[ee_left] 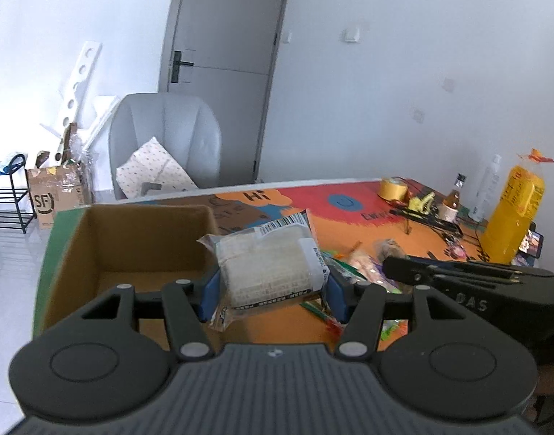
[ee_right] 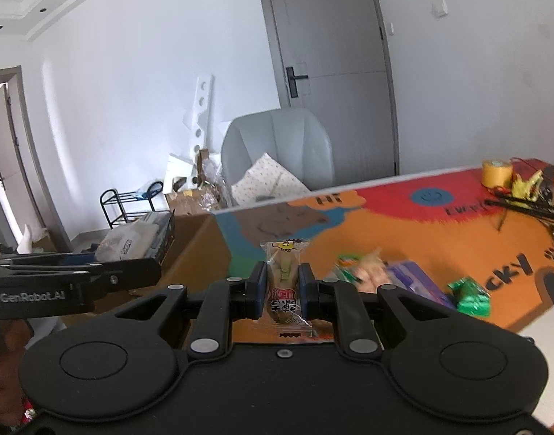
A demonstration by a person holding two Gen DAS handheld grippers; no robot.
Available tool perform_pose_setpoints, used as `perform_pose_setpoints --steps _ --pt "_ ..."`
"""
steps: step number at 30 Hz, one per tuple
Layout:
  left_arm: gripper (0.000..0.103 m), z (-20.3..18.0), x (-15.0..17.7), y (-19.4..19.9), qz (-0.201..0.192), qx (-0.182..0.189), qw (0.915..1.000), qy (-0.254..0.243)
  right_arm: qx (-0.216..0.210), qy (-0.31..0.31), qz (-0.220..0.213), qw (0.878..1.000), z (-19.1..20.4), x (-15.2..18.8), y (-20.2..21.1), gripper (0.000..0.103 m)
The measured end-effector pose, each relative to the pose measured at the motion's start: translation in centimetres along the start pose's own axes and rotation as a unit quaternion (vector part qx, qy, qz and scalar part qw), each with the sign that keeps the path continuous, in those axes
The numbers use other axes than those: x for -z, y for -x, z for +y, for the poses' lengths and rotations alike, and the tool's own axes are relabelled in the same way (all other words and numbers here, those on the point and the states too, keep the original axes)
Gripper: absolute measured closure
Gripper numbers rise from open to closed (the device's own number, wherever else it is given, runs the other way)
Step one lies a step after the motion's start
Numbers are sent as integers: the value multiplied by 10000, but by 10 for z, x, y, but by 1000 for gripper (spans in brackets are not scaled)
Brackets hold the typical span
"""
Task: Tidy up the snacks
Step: 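Carry the bread pack into the box and open the left tool while the right carries its snack, then open the right tool over the box, then move both tools back to the snacks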
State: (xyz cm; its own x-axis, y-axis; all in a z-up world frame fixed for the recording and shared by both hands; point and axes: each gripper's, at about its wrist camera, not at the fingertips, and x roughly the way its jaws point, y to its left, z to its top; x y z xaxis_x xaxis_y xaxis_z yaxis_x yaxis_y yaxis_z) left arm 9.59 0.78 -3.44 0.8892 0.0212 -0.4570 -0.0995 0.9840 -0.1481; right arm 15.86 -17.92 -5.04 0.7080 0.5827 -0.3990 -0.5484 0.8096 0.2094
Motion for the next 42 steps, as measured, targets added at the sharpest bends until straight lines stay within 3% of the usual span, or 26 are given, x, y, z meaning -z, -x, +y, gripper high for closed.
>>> perform_pose_setpoints --steps 8,20,24,30,36,42 --pt "45 31 -3 -1 -9 -260 9996 111 -150 180 7 9997 24 -13 -13 86" --pt "44 68 7 -9 226 -245 9985 427 -371 518 214 9977 69 -19 -36 86" --pt "38 80 15 -12 320 -345 9969 628 -484 610 341 9964 81 -19 -44 86" --pt "26 106 18 9 60 -536 9926 1089 -814 473 485 9944 94 -21 -56 86" --pt "24 113 18 27 -101 -389 9924 1160 -926 510 670 9921 112 -19 -65 86" --pt "17 105 13 37 -287 -364 9942 969 -865 532 526 9934 112 -25 -54 64"
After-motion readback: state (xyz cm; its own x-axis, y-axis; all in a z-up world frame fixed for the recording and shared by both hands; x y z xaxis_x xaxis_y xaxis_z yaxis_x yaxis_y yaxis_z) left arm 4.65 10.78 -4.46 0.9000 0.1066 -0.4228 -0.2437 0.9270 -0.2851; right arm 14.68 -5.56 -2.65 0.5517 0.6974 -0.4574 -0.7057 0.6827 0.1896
